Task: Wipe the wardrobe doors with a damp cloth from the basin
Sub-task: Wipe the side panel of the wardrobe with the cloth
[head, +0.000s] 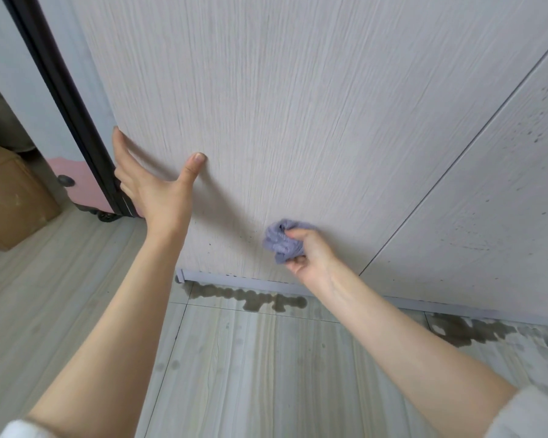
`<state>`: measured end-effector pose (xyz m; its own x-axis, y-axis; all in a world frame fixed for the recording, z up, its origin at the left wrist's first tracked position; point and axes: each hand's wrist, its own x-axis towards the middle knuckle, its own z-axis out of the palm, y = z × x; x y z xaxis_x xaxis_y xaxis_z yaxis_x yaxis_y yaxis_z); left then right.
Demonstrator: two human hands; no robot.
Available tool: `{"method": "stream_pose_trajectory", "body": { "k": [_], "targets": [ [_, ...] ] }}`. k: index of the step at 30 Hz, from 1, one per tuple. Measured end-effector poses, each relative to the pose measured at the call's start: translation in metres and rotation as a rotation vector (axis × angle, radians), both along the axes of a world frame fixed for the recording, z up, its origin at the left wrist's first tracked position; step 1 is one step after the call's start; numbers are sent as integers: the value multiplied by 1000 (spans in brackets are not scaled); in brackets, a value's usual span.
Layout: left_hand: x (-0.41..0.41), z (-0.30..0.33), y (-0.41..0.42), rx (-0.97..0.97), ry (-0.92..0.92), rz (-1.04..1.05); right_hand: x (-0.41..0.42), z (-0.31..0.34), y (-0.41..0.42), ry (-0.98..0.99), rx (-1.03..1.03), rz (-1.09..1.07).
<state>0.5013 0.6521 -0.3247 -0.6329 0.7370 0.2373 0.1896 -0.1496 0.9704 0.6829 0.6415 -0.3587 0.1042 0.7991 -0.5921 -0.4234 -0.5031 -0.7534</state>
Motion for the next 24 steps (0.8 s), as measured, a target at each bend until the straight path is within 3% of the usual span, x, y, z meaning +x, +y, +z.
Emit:
{"method": "stream_pose_trajectory", "body": {
  "k": [5, 13, 19, 24],
  "targets": [
    [-3, 1, -1, -13, -6, -31, -12, -45, -14, -94, -189, 41],
    [-10, -7, -4, 70, -62, -99, -13, 4, 1, 114, -39, -7],
    [-22, -8, -2, 105, -164, -70, -32, -29, -9, -27, -156, 34],
    [-35, -10, -1, 90, -230, -81, -40, -8, -1, 122, -47, -10]
  ]
}}
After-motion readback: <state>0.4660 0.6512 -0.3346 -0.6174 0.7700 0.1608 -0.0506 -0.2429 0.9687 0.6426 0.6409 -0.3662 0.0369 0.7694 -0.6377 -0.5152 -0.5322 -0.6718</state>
